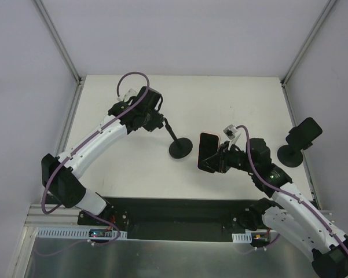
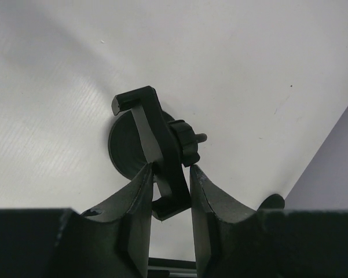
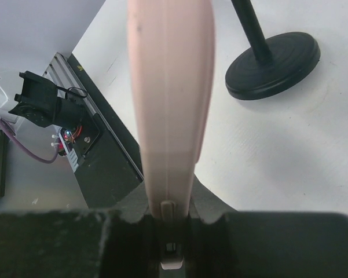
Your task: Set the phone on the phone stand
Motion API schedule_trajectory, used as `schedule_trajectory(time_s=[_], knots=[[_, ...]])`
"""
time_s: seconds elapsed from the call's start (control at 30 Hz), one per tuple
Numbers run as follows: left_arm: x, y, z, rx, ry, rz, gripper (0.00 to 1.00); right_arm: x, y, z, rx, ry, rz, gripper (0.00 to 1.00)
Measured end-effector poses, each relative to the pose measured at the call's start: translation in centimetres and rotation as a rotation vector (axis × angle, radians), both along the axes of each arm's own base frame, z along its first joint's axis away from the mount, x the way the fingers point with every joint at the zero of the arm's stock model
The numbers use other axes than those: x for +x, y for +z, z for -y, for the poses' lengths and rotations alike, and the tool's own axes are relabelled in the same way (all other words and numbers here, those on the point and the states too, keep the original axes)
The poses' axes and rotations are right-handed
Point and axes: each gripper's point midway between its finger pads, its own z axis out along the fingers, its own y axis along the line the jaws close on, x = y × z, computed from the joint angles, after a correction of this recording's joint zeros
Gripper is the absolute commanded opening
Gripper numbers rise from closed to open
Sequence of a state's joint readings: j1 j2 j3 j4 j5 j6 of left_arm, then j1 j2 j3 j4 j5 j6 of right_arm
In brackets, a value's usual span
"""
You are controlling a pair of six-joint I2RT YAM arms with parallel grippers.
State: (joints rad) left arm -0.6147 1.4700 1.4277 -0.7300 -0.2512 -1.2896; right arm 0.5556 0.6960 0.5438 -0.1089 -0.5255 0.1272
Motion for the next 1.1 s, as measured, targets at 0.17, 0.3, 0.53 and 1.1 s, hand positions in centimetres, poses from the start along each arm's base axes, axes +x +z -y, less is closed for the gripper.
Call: schedule_trajectory(time_s=[0.17,0.3,0.53,1.1], knots=[[-0.2,0.0,1.8,0.029,-0.032,0.015,0.36,0.1,-0.2,0.0,-0.005,-0.006,-0.004,0.01],[0.1,0.0,3.5,0.024,-0.058,0.022,0.77,0.2,-0.3,0.0,-0.009,-0.008,-0.009,0.01],[0.1,1.9,5.5,0.009,-0.163,0.086,0.99,0.3,-0.6,0.2,-0.021,-0.016,-0.010,0.01],[-15.0,15.0,8.5,-0.265,-1.349,0.892,0.94,-5.9,2.6,-2.7,0.051,0.332,0.015,0.01]])
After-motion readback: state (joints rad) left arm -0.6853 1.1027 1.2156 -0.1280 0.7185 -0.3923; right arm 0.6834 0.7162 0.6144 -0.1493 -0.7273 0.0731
